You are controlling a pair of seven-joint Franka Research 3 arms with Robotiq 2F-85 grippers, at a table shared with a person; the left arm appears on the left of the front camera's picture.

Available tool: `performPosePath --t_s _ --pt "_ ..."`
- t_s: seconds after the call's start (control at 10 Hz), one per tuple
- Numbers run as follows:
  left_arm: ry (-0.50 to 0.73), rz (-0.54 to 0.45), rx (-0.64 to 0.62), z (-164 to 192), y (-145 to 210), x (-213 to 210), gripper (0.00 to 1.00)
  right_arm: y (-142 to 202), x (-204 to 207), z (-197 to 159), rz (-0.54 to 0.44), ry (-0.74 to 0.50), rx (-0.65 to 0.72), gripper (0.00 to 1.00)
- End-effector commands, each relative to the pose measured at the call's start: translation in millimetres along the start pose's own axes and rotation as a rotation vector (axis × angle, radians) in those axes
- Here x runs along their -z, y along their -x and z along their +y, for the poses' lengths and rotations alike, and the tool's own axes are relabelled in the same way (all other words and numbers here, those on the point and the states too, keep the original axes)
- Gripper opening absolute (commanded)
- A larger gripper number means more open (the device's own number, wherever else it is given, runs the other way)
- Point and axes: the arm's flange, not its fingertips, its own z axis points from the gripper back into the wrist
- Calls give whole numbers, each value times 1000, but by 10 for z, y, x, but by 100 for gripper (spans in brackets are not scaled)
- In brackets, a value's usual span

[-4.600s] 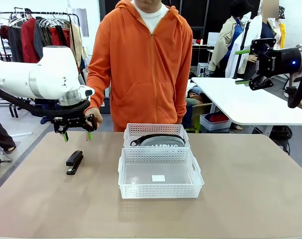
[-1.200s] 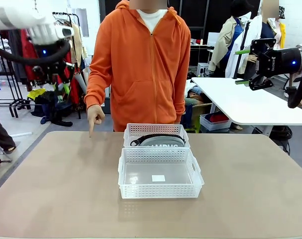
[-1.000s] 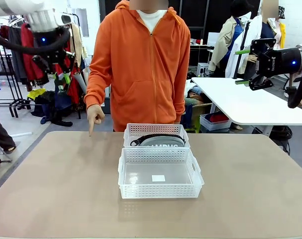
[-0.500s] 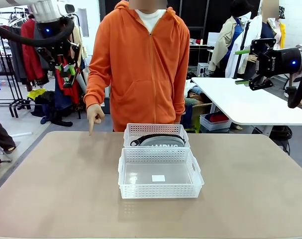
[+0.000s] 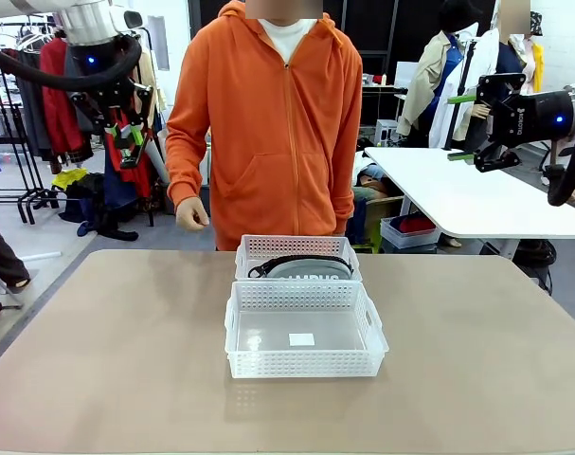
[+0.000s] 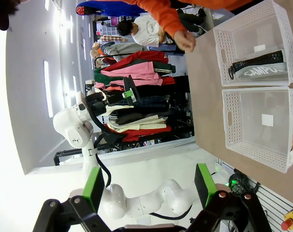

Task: Distribute items into two baskets.
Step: Place the picked Stapler into the Organizing basket as instructed by the person.

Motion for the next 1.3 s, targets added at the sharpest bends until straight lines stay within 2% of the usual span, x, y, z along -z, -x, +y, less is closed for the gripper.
performPosePath --t_s 0.0,1.2 --pt "-5 -3 -3 13 17 -20 0 24 4 26 -11 -7 9 100" --pt "-5 -3 -3 13 17 -20 0 24 4 26 -11 -7 9 100"
